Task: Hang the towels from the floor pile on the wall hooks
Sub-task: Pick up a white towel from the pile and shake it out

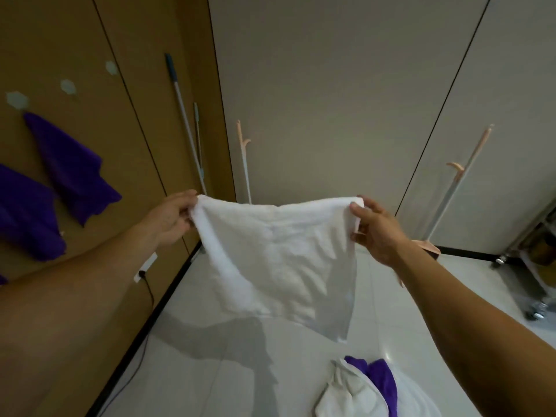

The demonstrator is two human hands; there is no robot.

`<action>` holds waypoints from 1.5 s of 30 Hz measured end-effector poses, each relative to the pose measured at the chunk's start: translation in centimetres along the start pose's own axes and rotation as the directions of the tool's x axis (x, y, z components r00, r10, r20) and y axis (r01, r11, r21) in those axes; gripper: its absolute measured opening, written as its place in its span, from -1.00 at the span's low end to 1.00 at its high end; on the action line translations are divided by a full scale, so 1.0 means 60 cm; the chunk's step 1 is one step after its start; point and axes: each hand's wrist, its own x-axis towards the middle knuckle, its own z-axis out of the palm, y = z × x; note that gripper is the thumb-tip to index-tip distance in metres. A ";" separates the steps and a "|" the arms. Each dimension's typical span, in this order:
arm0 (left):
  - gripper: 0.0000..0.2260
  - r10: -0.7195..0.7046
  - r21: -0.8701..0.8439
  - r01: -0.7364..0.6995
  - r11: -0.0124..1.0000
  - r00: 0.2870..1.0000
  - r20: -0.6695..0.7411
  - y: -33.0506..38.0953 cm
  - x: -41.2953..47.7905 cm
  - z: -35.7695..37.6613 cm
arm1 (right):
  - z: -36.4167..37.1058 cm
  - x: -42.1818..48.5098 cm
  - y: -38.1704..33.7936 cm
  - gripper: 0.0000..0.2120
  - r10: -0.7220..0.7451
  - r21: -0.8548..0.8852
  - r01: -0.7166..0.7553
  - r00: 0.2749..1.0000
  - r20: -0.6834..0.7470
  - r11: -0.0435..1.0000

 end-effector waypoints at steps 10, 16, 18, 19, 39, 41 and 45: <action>-0.82 0.070 0.863 0.012 0.504 0.996 -0.055 0.010 0.073 -0.095 | 0.101 0.056 0.031 -0.89 -0.077 -0.302 0.044 0.992 -0.098 0.952; -0.92 -0.108 0.682 0.145 0.716 0.989 -0.096 0.043 0.114 -0.151 | 0.172 0.098 0.031 -0.85 -0.045 -0.327 0.018 0.996 -0.074 0.945; -0.95 -0.164 0.571 0.161 0.805 0.985 -0.046 0.067 0.127 -0.168 | 0.194 0.112 0.024 -0.74 -0.012 -0.369 0.015 1.000 0.010 0.929; -0.91 -0.189 0.531 0.160 0.832 0.982 0.001 0.078 0.135 -0.176 | 0.207 0.119 0.021 -0.71 -0.002 -0.402 0.019 0.999 0.043 0.915; -0.71 0.497 0.970 -0.044 0.239 0.864 -0.084 0.207 0.252 -0.164 | 0.448 0.481 -0.068 -0.81 -0.393 -0.647 0.569 0.821 0.414 0.508; -0.80 0.608 0.902 -0.088 0.423 0.765 -0.211 0.221 0.262 -0.154 | 0.483 0.497 -0.089 -0.88 -0.391 -0.504 0.598 0.796 0.462 0.623; -0.85 0.660 0.703 -0.251 0.665 0.638 -0.397 0.252 0.282 -0.143 | 0.559 0.520 -0.121 -0.78 -0.403 -0.318 0.613 0.749 0.525 0.723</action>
